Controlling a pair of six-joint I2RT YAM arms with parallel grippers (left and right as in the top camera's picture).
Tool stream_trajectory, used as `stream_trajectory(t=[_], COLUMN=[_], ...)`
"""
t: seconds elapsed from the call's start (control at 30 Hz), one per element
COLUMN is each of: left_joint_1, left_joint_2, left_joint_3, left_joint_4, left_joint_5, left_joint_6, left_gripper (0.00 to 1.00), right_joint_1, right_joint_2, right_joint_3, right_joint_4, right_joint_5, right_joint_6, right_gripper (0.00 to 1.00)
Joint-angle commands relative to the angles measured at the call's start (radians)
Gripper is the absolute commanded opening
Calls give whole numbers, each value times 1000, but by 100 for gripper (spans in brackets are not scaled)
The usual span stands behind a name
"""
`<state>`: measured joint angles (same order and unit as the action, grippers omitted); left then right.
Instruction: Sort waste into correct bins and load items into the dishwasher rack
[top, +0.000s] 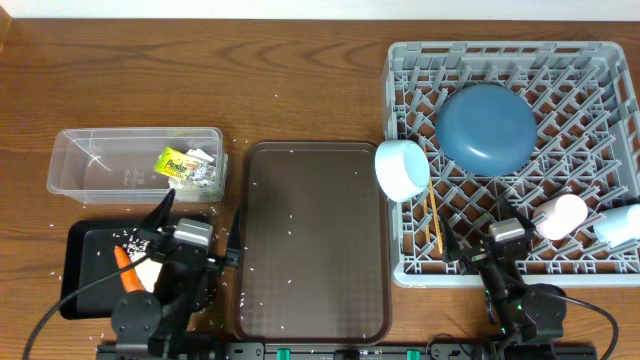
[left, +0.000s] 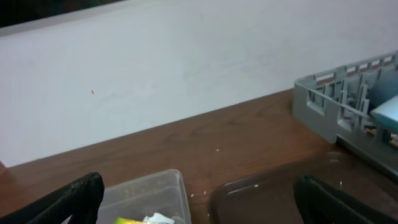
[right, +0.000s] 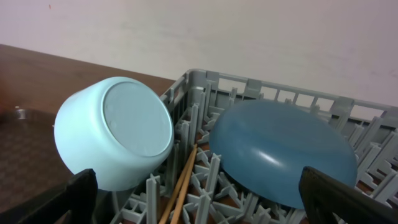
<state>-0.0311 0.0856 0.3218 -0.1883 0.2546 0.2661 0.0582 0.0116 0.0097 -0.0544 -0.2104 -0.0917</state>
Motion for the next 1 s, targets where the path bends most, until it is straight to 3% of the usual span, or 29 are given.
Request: stream_trajectory(t=[0.0, 0.2, 0.57, 0.97], left_joint_1=[-7, -19, -21, -27], left_joint_2=[-55, -84, -84, -84], left_joint_3=[-55, -142, -311, -318], left_joint_4=[27, 57, 262, 227], left_joint_5=[-10, -9, -5, -5], left_joint_6=[10, 10, -6, -5], left_gripper=[98, 98, 98, 98], right_joint_1=[-27, -27, -27, -27], right_joint_2=[-6, -6, -6, -6], right_joint_3=[-5, -5, -5, -5], right_joint_4=[2, 2, 2, 2], right_joint_5=[-4, -4, -4, -4], right_joint_6=[-11, -11, -11, -11], right_gripper=[99, 99, 99, 99])
